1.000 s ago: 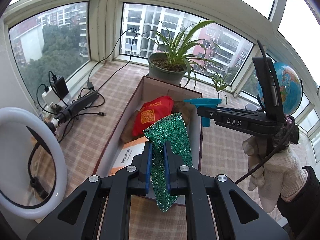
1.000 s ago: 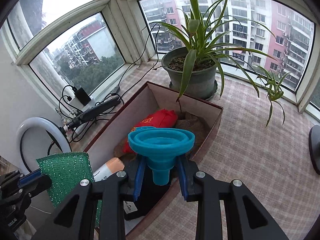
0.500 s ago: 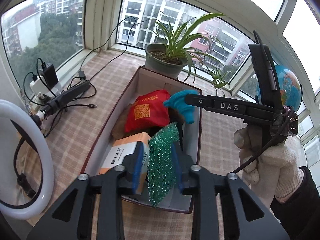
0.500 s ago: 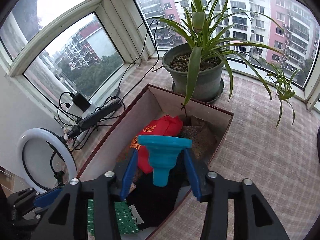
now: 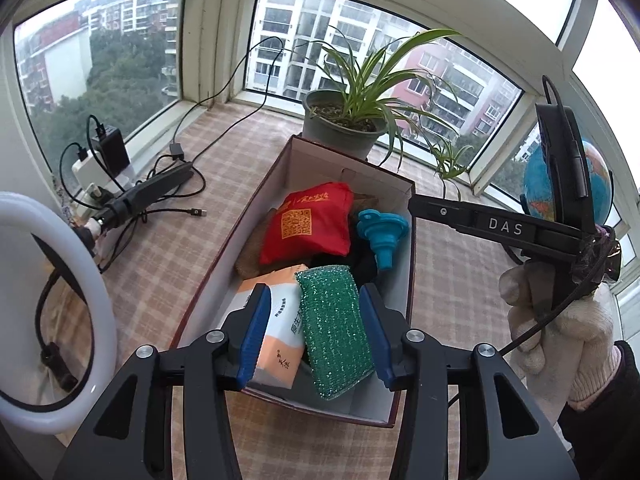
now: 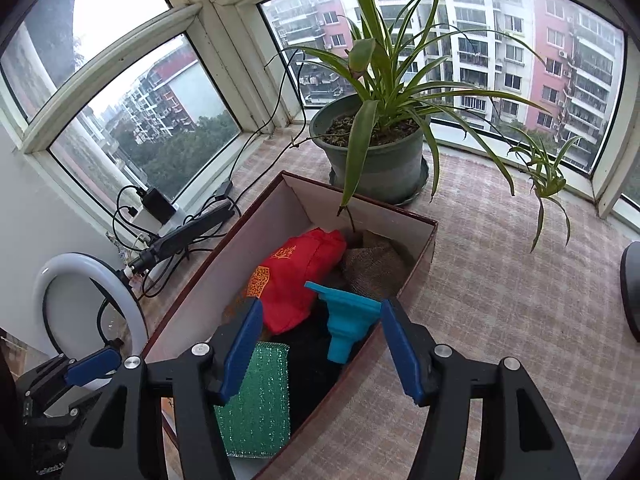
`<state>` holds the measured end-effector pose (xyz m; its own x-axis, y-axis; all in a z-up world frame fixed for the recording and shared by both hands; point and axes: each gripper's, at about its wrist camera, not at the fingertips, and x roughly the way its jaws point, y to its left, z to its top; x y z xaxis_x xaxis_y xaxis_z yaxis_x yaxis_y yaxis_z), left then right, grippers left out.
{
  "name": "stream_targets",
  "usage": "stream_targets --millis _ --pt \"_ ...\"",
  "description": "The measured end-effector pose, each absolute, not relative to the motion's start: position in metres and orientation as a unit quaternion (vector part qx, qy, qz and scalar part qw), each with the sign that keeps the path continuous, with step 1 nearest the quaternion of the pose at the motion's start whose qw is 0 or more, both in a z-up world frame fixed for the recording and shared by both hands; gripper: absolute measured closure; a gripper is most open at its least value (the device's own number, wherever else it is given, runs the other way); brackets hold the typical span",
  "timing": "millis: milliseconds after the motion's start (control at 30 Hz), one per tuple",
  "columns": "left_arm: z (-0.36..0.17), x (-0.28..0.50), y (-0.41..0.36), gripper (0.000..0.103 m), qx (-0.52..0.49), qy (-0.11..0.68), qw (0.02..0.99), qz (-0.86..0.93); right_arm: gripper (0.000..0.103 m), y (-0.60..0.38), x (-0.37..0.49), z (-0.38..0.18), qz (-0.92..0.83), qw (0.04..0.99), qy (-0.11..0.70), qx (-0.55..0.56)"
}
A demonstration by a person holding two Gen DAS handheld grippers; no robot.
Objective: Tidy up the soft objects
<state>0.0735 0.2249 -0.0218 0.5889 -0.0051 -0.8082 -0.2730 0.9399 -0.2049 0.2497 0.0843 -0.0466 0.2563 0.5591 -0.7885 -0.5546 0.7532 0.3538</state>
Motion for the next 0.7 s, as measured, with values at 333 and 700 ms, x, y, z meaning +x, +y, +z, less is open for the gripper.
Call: stream_targets --millis 333,700 --pt "-0.022 0.058 0.211 0.058 -0.135 0.451 0.876 0.103 0.045 0.053 0.235 -0.043 0.344 0.801 0.490 0.003" --pt "-0.009 0.041 0.185 0.058 -0.101 0.437 0.885 0.125 0.044 0.008 0.201 -0.034 0.333 0.820 0.463 -0.040"
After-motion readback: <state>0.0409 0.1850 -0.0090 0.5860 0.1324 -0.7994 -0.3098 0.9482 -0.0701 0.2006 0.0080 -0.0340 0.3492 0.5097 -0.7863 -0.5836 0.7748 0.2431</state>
